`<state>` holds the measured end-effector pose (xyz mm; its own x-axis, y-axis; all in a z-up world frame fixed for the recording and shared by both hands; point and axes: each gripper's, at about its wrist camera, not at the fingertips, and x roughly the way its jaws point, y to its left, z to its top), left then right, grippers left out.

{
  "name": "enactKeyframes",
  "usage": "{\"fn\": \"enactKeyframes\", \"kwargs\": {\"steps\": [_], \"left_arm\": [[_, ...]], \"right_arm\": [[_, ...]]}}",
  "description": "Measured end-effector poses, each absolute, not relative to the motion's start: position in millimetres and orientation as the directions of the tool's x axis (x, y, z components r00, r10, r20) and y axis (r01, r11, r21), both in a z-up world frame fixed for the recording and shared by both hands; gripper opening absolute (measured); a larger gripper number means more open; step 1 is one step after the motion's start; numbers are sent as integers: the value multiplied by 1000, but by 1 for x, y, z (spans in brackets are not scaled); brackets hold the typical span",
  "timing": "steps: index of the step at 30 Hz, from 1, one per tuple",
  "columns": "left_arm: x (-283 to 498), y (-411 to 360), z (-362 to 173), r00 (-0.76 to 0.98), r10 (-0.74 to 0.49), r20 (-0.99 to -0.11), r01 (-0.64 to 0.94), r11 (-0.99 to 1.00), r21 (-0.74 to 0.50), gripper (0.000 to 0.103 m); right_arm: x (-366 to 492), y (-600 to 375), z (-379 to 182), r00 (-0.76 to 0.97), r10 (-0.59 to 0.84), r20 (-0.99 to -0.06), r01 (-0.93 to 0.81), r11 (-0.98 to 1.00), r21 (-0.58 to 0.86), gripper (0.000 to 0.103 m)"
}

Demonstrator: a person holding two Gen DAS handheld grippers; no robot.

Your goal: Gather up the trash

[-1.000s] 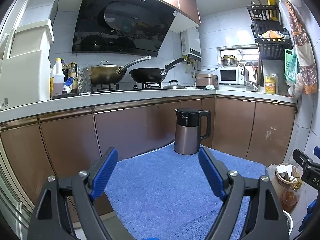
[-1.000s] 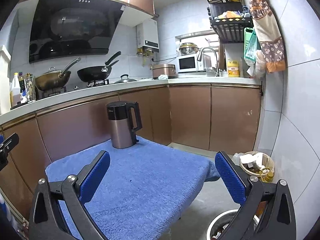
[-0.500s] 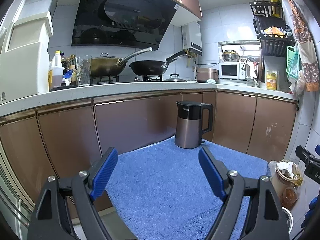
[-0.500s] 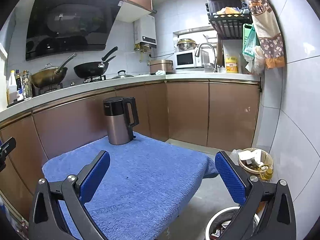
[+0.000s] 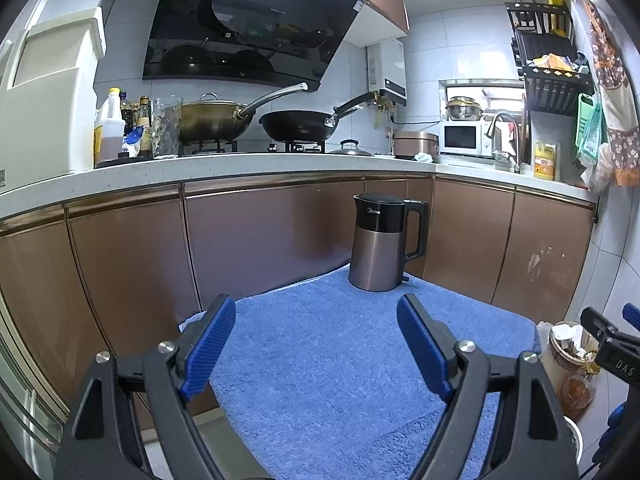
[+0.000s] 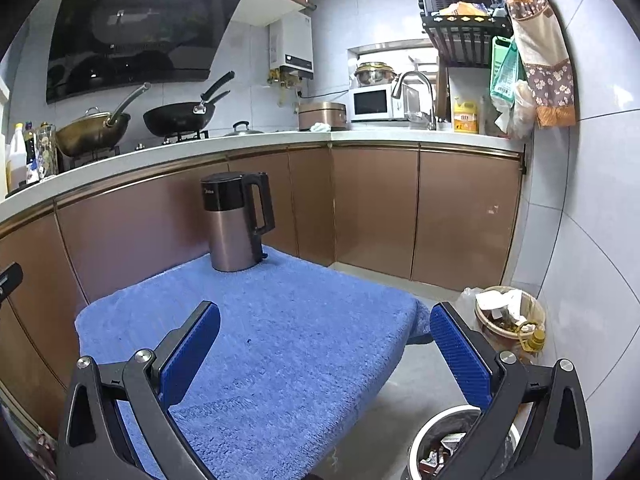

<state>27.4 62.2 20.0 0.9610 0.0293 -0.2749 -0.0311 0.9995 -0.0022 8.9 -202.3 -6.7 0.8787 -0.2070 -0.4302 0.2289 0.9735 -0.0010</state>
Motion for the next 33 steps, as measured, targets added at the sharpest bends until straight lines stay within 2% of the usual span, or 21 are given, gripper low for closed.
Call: {"fn": "enactKeyframes", "kwargs": {"steps": [15, 33], "left_arm": [[30, 57, 14, 955, 33, -294, -33, 999, 5, 82], [30, 51, 10, 955, 47, -292, -39, 999, 34, 82]], "right_arm": [[16, -207, -16, 862, -206, -462, 230, 973, -5, 103], [12, -211, -13, 863, -234, -448, 247, 969, -29, 103]]}}
